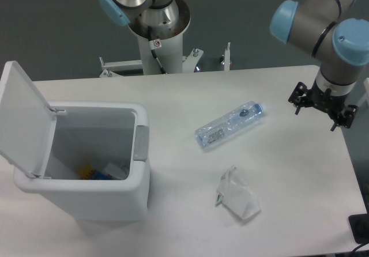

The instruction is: Open the trash can

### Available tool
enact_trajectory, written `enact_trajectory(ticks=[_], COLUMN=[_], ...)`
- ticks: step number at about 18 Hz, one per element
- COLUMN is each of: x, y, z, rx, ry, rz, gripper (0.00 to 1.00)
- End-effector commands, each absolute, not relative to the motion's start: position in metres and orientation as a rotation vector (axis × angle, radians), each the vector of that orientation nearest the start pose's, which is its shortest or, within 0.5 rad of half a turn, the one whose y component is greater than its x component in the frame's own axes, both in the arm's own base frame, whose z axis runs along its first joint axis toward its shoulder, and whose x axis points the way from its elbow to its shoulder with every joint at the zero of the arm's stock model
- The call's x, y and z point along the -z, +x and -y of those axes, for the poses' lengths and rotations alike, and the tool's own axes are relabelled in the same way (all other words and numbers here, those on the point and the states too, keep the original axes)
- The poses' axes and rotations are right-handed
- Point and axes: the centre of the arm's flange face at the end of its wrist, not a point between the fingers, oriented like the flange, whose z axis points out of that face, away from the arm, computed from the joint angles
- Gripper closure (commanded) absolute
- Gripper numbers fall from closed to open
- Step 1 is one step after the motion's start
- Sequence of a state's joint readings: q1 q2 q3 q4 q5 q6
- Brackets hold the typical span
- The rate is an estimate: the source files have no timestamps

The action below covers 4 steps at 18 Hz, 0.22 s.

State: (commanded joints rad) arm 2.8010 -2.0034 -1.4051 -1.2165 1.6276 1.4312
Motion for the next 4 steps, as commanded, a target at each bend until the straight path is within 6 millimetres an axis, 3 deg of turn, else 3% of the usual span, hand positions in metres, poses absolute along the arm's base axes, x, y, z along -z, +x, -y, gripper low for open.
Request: enact_trajectory(ticks=[4], x=[-0.3508], y=[-0.5811], z=[-0.3433], rx=[-0.157], ry=[-3.157], rz=[-0.317], gripper=[0.00])
